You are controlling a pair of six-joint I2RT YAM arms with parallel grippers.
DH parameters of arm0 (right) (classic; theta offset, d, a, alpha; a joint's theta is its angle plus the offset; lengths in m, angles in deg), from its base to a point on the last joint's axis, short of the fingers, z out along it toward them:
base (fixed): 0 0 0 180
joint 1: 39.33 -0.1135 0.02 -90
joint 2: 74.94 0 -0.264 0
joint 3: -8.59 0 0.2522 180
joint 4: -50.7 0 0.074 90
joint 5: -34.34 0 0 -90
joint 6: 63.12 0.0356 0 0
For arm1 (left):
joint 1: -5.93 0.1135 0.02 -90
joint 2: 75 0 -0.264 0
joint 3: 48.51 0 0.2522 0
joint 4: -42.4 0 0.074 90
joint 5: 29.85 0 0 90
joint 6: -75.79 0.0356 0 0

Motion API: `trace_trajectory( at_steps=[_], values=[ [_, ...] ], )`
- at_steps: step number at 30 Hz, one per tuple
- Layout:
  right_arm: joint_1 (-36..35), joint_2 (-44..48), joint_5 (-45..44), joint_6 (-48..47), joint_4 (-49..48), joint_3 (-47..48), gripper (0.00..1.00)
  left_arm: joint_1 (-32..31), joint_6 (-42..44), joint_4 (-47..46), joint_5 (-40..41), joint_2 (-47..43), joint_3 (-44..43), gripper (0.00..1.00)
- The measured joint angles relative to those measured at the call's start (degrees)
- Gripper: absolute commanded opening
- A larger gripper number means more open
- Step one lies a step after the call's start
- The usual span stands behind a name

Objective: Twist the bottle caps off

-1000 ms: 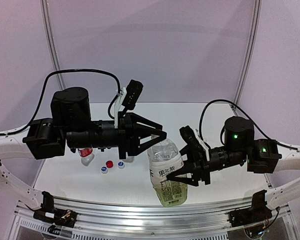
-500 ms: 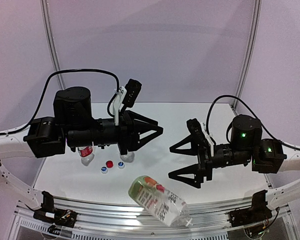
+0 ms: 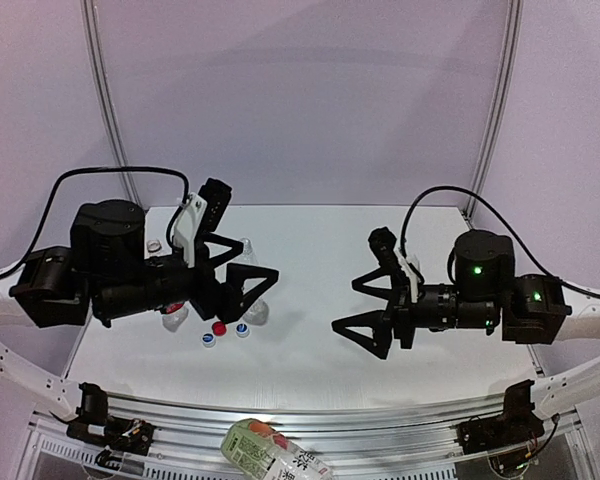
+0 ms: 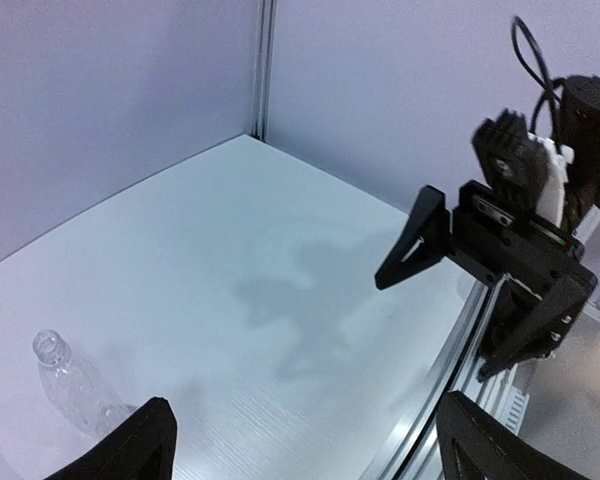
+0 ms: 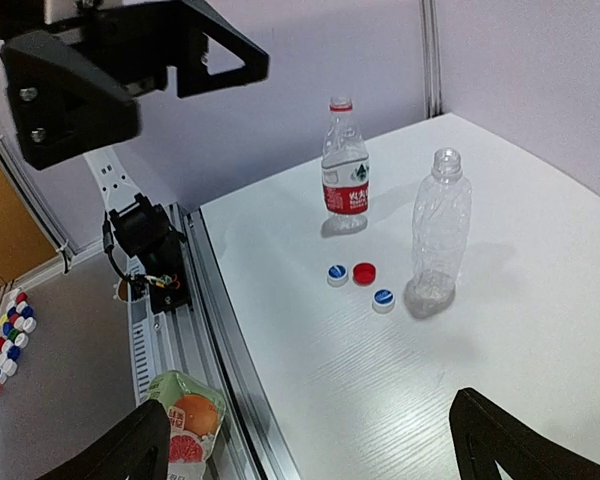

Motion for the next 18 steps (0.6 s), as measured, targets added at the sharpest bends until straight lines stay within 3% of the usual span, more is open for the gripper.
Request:
trace_trajectory(
  at_steps=[8,13,18],
  values=[
    [-1.0,-14.4,4.1,2.6,10.1,9.8,0.99,-6.6,-1.8,10.6,6.9,0.7,2.8,0.89],
    [-7.1,-23.8,3.0,3.3,15.8,16.4,0.99,-6.6,-6.3,17.2,12.3,0.6,5.2,0.89],
    [-12.3,-31.6,0.9,5.4,20.8,22.9,0.99,-6.3,-12.6,22.0,17.7,-9.0,9.1,0.89]
  ],
)
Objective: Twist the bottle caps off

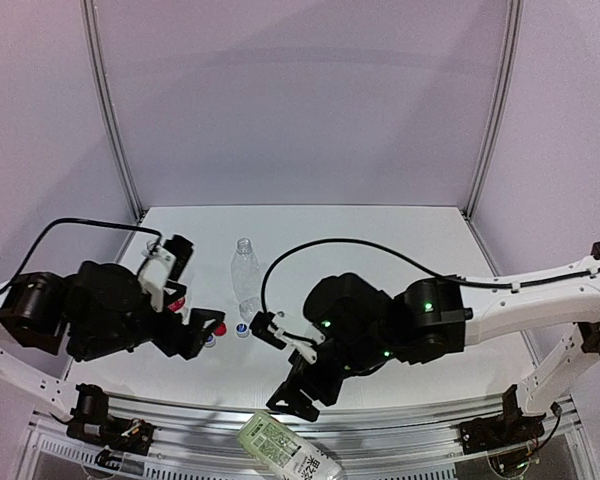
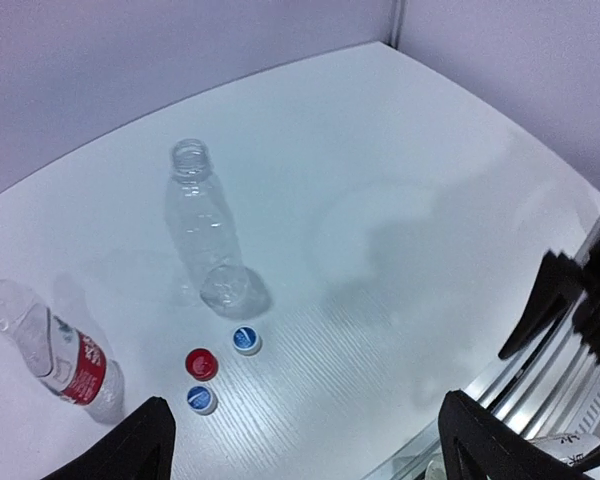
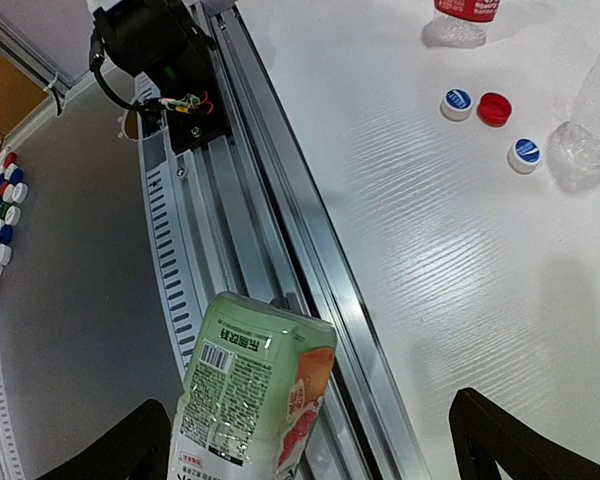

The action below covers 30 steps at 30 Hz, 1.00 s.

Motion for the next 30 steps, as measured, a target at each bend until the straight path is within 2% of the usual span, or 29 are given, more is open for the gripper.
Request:
trace_trajectory(
  at_steps=[7,9,18,26,27,30],
  values=[
    [-5.9,-11.0,-6.1,5.5,4.8,6.4,0.99,1.2,-7.3,5.5,6.4,-16.4,4.6,0.89],
    [-7.2,-14.4,-8.7,7.8,7.1,9.3,0.99,1.3,-8.3,6.3,7.1,-18.7,5.3,0.89],
    [-10.9,-25.9,-14.9,15.8,15.2,20.0,0.99,1.3,-10.5,8.9,7.1,-20.3,5.9,0.89],
    [-12.3,-28.5,-16.3,19.6,19.2,21.5,0.99,0.9,-11.2,9.0,6.5,-20.4,5.9,0.89],
    [-12.5,-28.7,-16.5,19.8,19.6,21.7,0.98,0.9,-11.2,9.0,6.4,-20.2,5.9,0.89],
    [-12.6,-29.4,-17.5,20.4,20.6,22.6,0.72,0.9,-11.3,9.0,6.4,-19.9,5.9,0.89]
  ],
)
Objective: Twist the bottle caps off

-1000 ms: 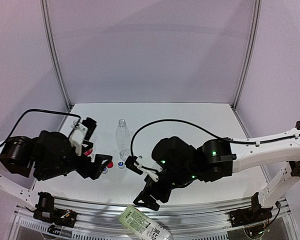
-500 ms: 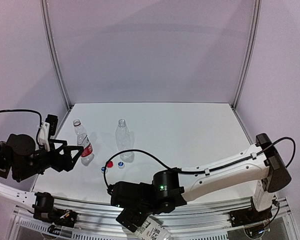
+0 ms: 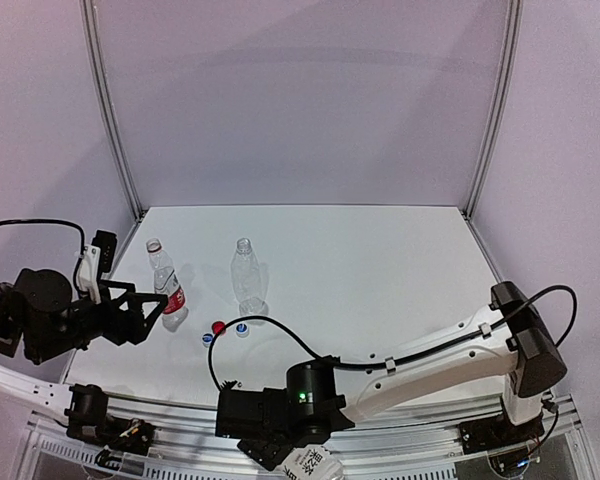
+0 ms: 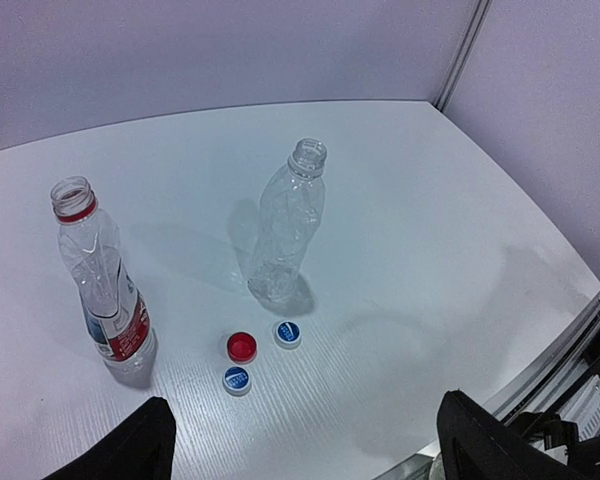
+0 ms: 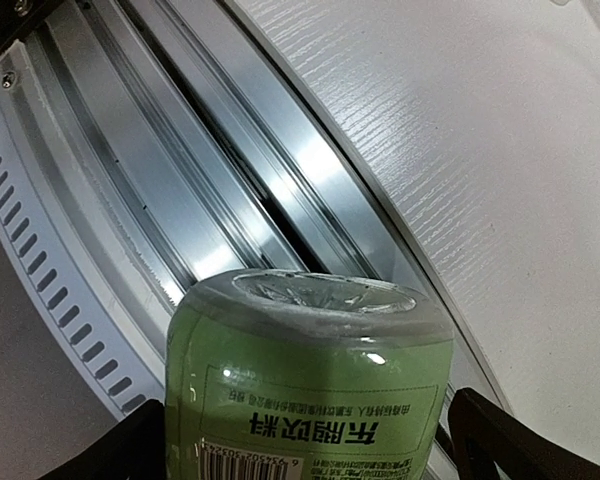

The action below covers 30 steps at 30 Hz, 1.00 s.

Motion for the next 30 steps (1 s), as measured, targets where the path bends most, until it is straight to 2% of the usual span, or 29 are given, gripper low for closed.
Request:
trace_trajectory(
  at_steps=[2,4,6,11,16,18,20,23,25,27,28,30],
  values=[
    [0.0,-0.3,-0.8,0.3,0.7,0.4,0.59,0.0,0.0,0.0,0.0,0.4,0.0,0.89],
    [-0.1,-0.4,-1.9,0.5,1.2,0.5,0.54,0.0,0.0,0.0,0.0,0.9,0.0,0.89],
    [-0.2,-0.4,-3.4,0.8,1.7,0.5,0.53,0.0,0.0,-0.1,0.0,1.4,0.0,0.89],
    [-0.2,1.0,-7.9,0.9,2.8,-0.5,0.6,-0.3,0.3,-0.8,0.0,2.6,-0.1,0.89],
    [2.5,9.2,-11.7,0.5,2.3,-5.8,0.66,-0.4,0.5,-1.7,0.0,4.1,-1.0,0.89],
    [6.4,13.9,-11.7,-0.6,0.2,-9.6,0.68,-0.4,0.6,-2.4,0.0,5.0,-1.2,0.89],
    [13.4,18.3,-11.7,-2.2,-2.6,-12.9,0.69,-0.4,0.7,-2.7,0.0,5.6,-1.4,0.89],
    [21.7,20.5,-11.8,-4.4,-6.2,-14.9,0.71,-0.5,0.9,-3.7,-0.2,6.8,-1.5,0.89],
    [25.8,20.5,-11.6,-6.1,-8.5,-15.2,0.8,-0.5,1.1,-4.3,-0.5,7.6,-1.5,0.89],
    [28.5,20.1,-11.3,-7.8,-10.3,-15.2,0.94,-0.7,1.5,-5.2,-0.8,8.2,-1.5,0.89],
    [29.3,19.9,-11.2,-8.5,-11.0,-15.1,0.99,-0.7,1.7,-5.5,-1.0,8.6,-1.5,0.88],
    [30.7,19.1,-10.9,-9.9,-11.8,-14.3,0.99,-0.8,1.8,-6.0,-1.2,9.1,-1.5,0.88]
  ],
)
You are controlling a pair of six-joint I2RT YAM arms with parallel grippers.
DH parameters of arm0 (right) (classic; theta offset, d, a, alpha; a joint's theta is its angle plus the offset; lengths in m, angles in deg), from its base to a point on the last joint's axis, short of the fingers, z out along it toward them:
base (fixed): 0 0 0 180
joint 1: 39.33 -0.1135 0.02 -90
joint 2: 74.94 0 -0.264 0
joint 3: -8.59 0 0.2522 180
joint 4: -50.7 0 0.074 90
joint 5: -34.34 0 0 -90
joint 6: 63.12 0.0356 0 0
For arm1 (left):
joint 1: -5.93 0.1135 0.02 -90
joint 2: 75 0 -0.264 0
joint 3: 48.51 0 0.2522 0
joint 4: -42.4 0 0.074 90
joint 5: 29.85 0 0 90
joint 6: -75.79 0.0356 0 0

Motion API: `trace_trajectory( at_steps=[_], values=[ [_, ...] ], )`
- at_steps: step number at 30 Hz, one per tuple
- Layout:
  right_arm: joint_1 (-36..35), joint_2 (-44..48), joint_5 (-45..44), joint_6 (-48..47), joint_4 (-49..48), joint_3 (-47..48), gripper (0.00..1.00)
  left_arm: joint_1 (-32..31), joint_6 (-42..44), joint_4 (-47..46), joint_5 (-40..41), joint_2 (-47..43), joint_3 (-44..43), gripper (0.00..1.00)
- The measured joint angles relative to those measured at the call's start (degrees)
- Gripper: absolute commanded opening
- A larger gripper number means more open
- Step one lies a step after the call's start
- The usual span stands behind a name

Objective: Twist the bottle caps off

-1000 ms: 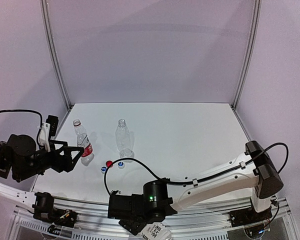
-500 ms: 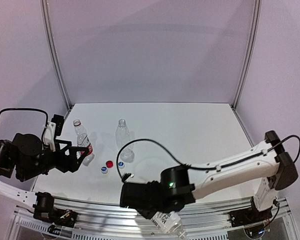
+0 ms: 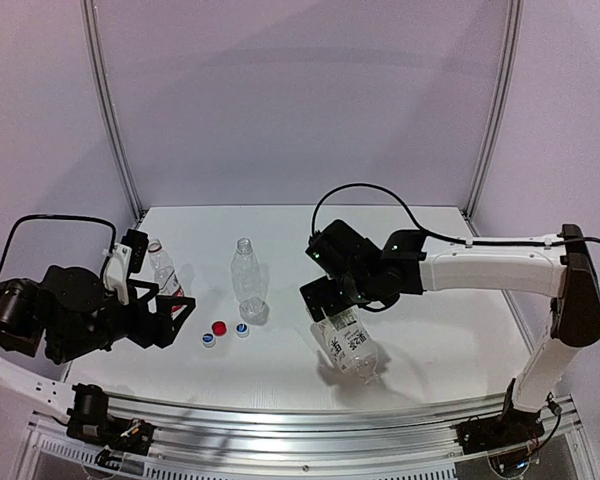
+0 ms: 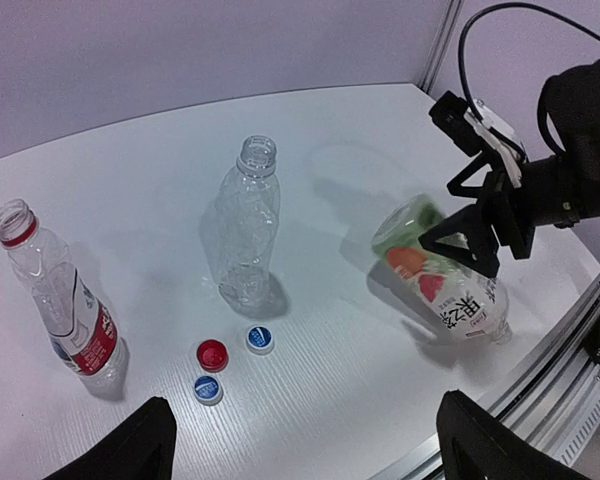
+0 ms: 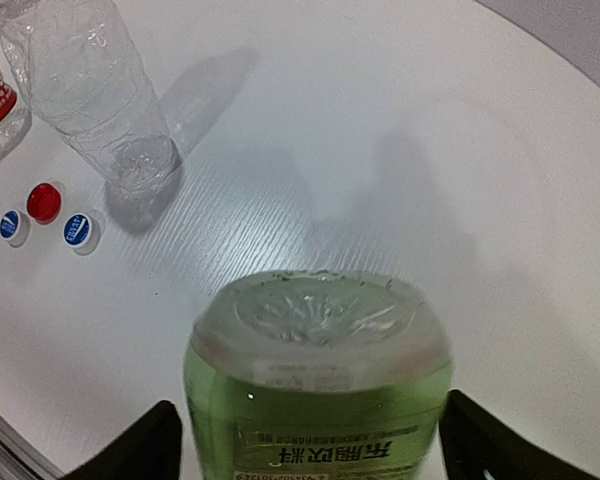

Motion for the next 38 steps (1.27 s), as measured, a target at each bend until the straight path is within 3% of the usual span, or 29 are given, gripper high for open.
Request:
trace_trajectory(
  at_steps=[11,18,25,30,38],
  values=[
    [2.2,2.6,2.2,-5.4,-1.7,2.4,0.99,-0.3,1.6,-0.5,-0.4,1.2,-1.0,0.89],
    [2.2,22.2,3.7,-9.0,-6.9,0.5,0.99,-0.3,5.0,-0.9,-0.5,3.0,-6.8,0.9],
    [2.2,47.4,5.4,-7.8,-15.4,-18.0,0.99,0.9,9.3,-3.3,1.2,6.8,-12.3,0.92],
    [2.2,58.6,4.7,-7.0,-15.5,-32.3,0.99,7.2,11.6,-4.4,1.3,12.0,-16.4,0.92],
    [2.2,68.1,4.0,-7.7,-14.9,-36.5,0.99,11.9,13.7,-9.1,-0.4,19.1,-18.5,0.92]
  ],
)
